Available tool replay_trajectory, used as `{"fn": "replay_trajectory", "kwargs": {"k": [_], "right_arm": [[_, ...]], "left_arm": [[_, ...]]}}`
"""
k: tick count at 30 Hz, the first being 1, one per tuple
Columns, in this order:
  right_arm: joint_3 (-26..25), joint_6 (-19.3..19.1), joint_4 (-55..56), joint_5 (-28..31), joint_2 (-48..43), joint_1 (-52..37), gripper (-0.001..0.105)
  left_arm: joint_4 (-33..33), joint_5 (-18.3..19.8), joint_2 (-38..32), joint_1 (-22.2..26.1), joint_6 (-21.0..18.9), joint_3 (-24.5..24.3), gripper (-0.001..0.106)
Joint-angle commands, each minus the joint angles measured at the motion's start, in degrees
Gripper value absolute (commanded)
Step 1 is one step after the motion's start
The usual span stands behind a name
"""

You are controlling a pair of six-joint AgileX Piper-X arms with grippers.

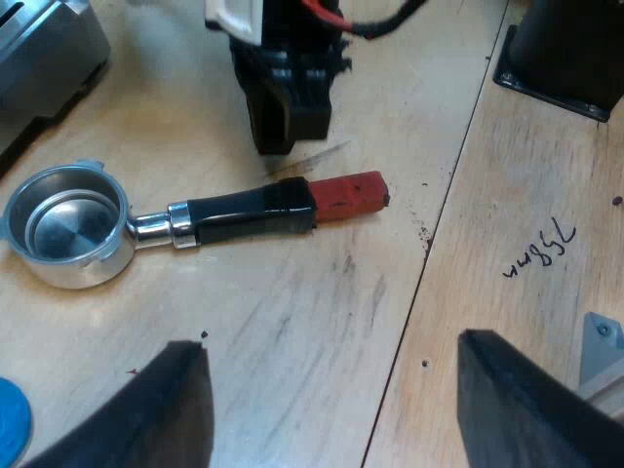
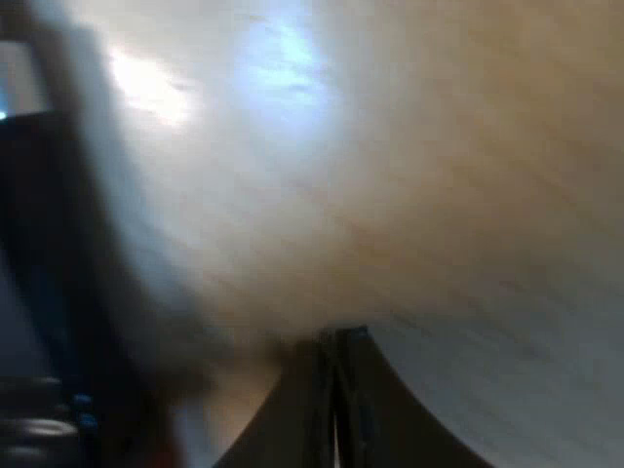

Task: Put the handle in the coffee machine

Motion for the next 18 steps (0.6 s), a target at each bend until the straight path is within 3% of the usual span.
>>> {"fn": "replay_trajectory", "kwargs": {"k": [1, 18], "right_arm": [[0.16, -0.44, -2.78, -0.38, 1.34, 4.24, 0.0], [0.16, -0.04, -13.22, -0.38, 3.01, 21.33, 0.0]], "left_arm": [[-0.68, 0.26, 0.01, -0.16, 0.01, -0.08, 0.057], [-0.68, 0.26, 0.01, -0.16, -0.1, -0.08, 0.057]]}}
